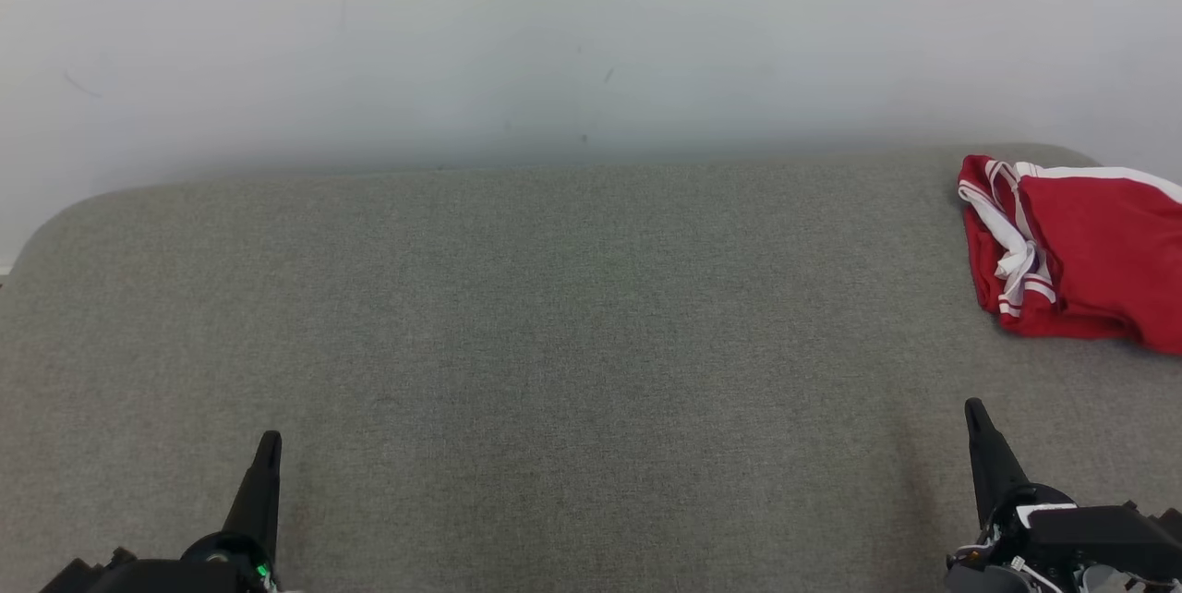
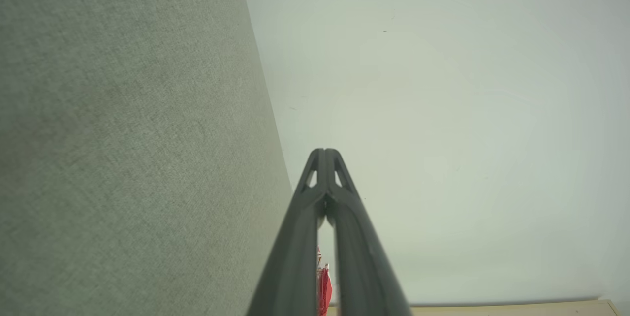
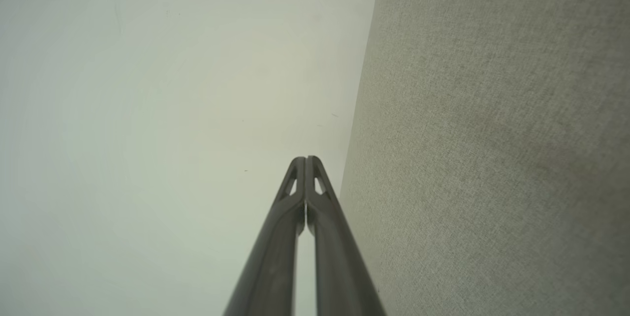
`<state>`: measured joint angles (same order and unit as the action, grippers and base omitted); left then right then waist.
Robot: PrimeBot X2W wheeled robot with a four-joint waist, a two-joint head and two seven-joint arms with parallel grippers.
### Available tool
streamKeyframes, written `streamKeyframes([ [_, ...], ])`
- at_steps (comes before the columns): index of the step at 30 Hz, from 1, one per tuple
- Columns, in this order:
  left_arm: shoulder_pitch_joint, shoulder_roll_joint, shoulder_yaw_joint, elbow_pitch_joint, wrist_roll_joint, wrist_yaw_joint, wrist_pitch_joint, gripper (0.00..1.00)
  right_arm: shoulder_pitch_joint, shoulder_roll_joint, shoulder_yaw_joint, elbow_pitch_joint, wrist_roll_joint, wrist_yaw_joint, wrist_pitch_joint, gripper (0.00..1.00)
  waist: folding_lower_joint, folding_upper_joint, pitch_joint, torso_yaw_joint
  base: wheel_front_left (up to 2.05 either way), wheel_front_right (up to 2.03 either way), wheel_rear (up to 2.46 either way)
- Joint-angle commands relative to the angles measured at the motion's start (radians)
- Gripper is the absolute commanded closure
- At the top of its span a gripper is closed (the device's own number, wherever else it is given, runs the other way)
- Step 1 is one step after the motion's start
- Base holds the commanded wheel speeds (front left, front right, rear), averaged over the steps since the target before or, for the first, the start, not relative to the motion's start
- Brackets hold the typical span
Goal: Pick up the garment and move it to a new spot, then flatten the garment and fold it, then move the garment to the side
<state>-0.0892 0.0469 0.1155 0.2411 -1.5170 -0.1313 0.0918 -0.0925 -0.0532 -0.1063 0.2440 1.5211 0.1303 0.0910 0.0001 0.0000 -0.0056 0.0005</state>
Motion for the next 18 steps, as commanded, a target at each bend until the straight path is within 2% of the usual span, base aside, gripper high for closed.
streamKeyframes([
  [1, -0.014, 0.006, 0.000, 0.001, -0.026, 0.001, 0.007, 1.00, -0.010, 0.002, -0.004, -0.001, 0.024, 0.001, 0.007, 1.00, -0.0001, 0.0000, 0.001, 0.000, 0.00, 0.00, 0.00],
  [12, -0.028, 0.006, -0.001, 0.006, -0.099, 0.001, 0.026, 1.00, -0.021, 0.005, -0.010, 0.001, 0.096, 0.001, 0.026, 1.00, -0.0001, 0.0000, 0.008, -0.001, 0.00, 0.00, 0.00],
  [18, -0.026, 0.006, -0.001, 0.006, -0.098, 0.001, 0.026, 1.00, -0.020, 0.004, -0.010, 0.001, 0.092, 0.001, 0.027, 1.00, -0.0001, 0.0000, 0.009, -0.001, 0.00, 0.00, 0.00],
])
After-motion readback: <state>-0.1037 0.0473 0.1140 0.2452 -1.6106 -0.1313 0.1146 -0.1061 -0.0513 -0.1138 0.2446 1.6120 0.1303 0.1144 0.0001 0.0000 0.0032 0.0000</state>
